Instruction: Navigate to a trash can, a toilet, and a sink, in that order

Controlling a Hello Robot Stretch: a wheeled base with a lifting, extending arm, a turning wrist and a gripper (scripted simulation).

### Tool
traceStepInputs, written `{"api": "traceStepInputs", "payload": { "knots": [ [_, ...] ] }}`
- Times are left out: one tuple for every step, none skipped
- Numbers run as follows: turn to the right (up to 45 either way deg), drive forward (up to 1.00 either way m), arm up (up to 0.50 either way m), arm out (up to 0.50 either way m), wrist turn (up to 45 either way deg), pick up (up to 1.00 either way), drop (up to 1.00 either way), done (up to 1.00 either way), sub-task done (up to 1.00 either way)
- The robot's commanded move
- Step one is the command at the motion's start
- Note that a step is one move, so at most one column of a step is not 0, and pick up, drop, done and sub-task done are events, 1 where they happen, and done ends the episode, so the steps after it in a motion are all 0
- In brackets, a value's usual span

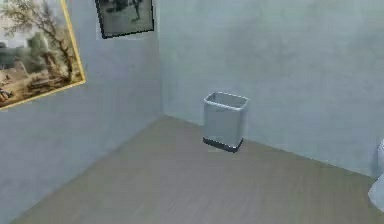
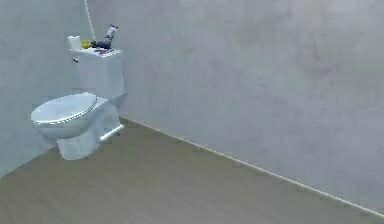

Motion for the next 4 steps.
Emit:
{"api": "traceStepInputs", "payload": {
  "knots": [
    [30.0, 0.00, 0.00, 0.00, 0.0, 0.00, 0.00, 0.00, 0.00],
    [0.0, 1.00, 0.00, 0.00, 0.0, 0.00, 0.00, 0.00, 0.00],
    [-3.0, 0.00, 0.00, 0.00, 0.0, 0.00, 0.00, 0.00, 0.00],
    [0.0, 0.20, 0.00, 0.00, 0.0, 0.00, 0.00, 0.00, 0.00]
  ]
}}
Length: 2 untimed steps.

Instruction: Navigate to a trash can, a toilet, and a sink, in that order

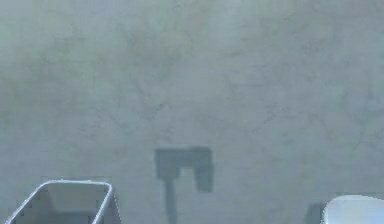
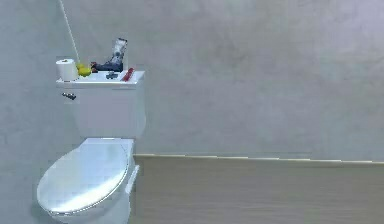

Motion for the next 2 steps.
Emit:
{"api": "traceStepInputs", "payload": {
  "knots": [
    [-39.0, 0.00, 0.00, 0.00, 0.0, 0.00, 0.00, 0.00, 0.00],
    [0.0, 0.00, 0.00, 0.00, 0.0, 0.00, 0.00, 0.00, 1.00]
  ]
}}
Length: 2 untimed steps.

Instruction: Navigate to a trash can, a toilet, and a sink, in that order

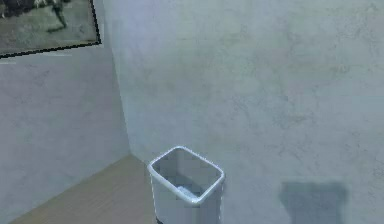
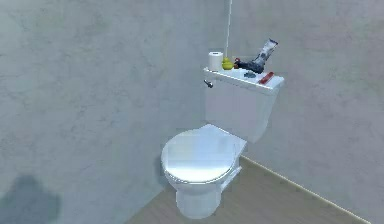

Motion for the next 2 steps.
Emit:
{"api": "traceStepInputs", "payload": {
  "knots": [
    [39.0, 0.00, 0.00, 0.00, 0.0, 0.00, 0.00, 0.00, 0.00],
    [0.0, 0.15, 0.00, 0.00, 0.0, 0.00, 0.00, 0.00, 0.00]
  ]
}}
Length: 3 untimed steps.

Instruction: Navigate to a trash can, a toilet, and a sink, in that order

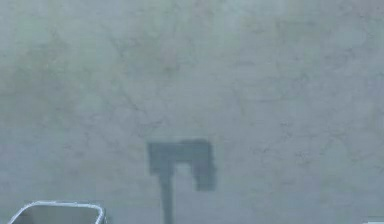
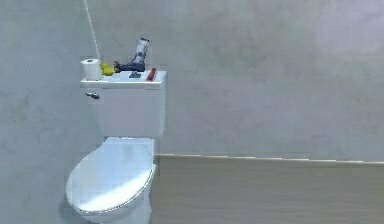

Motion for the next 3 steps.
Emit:
{"api": "traceStepInputs", "payload": {
  "knots": [
    [45.0, 0.00, 0.00, 0.00, 0.0, 0.00, 0.00, 0.00, 0.00],
    [18.0, 0.00, 0.00, 0.00, 0.0, 0.00, 0.00, 0.00, 0.00],
    [0.0, 0.00, 0.00, 0.00, 0.0, 0.00, 0.00, 0.00, 1.00]
  ]
}}
